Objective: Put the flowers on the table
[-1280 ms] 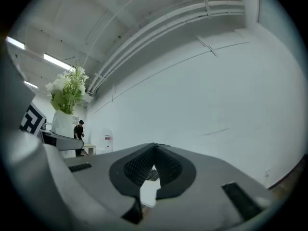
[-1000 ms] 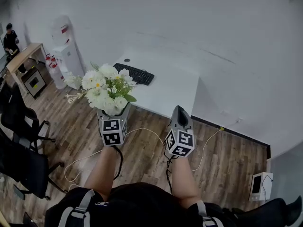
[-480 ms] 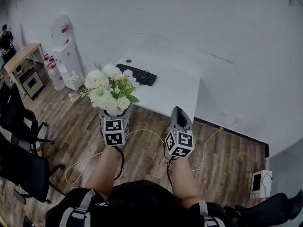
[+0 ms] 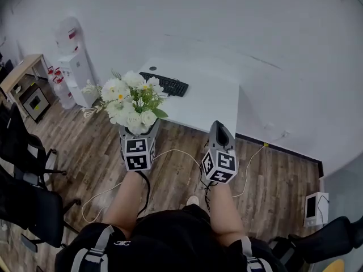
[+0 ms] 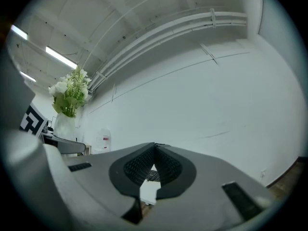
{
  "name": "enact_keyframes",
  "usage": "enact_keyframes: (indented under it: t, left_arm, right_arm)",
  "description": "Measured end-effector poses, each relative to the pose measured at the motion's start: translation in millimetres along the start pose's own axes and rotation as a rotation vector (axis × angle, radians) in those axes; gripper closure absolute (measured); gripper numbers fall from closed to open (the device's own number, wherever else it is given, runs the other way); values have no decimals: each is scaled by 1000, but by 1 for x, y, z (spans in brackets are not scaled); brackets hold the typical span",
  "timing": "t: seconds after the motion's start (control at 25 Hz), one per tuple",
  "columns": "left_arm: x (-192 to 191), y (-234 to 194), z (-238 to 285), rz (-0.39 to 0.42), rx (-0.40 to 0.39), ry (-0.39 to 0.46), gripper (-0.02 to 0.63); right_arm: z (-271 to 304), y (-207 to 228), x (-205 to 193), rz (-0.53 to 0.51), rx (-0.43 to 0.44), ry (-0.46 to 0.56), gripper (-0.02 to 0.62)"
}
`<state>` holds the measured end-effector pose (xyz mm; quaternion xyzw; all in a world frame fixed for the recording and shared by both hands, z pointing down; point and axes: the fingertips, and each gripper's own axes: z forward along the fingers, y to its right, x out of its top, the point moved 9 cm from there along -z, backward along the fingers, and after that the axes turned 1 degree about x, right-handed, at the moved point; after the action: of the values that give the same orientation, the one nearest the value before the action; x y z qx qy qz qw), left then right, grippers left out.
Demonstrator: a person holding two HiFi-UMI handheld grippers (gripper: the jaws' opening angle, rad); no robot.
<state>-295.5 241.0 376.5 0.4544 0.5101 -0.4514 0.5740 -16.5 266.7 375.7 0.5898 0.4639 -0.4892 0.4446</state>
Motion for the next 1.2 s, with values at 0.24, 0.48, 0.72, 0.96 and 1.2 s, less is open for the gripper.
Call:
enact_keyframes:
  t: [0.24, 0.48, 0.72, 0.96, 1.2]
  left_arm:
    - [15, 25, 54, 21, -11, -18, 209]
    - [18, 34, 106, 41, -15, -21, 209]
    - [3, 24, 127, 34, -14, 6, 209]
    - [-6, 28, 186, 41, -33, -12, 209]
    - [16, 67, 298, 52, -40, -31, 209]
  right_arm:
    - [40, 43, 6, 11, 0, 8, 594]
    - [87, 69, -1, 21, -2, 15, 594]
    - [109, 64, -19, 5, 10, 42, 594]
    - [160, 87, -35, 25, -14, 36, 594]
    - [256, 156, -37, 31, 12, -3, 594]
